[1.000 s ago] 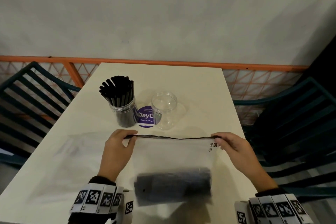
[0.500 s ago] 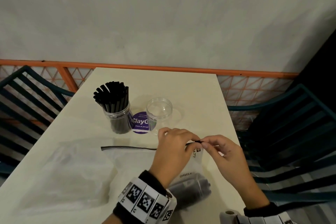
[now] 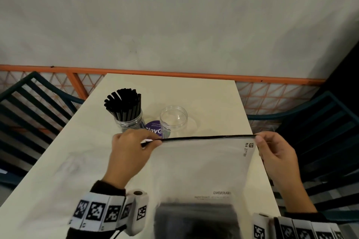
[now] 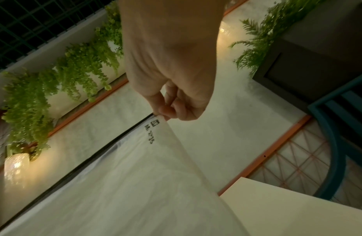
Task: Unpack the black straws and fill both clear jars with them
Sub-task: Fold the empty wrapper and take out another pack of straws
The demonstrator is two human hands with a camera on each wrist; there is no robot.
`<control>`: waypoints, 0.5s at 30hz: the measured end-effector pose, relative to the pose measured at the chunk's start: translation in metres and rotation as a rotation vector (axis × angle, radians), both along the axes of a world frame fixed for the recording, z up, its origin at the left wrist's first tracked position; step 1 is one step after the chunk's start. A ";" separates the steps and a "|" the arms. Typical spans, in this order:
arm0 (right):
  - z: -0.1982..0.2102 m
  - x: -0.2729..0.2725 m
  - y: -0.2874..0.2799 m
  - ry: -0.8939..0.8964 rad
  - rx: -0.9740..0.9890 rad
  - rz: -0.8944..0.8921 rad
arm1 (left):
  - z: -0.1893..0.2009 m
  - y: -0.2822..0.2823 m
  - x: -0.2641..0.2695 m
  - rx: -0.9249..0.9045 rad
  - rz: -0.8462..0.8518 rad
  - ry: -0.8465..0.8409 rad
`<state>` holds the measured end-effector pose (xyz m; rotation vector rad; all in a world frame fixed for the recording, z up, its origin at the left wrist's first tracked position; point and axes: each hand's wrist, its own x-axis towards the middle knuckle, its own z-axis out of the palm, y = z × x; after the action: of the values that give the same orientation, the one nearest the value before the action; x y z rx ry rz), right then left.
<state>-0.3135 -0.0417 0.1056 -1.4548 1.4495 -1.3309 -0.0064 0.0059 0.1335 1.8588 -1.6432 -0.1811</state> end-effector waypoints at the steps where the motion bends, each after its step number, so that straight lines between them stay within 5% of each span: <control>1: 0.003 -0.002 -0.001 -0.032 -0.012 -0.006 | 0.002 0.001 0.007 -0.014 0.014 0.000; 8: 0.011 0.011 -0.003 -0.282 -0.013 0.232 | 0.005 0.001 0.007 0.053 0.023 0.342; 15: -0.001 0.031 0.007 -0.077 -0.016 0.267 | -0.015 -0.004 -0.009 0.057 0.057 0.394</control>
<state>-0.2829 -0.0351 0.1050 -1.5300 1.1522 -1.2199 -0.0150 0.0017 0.1181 1.7717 -1.3237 -0.5381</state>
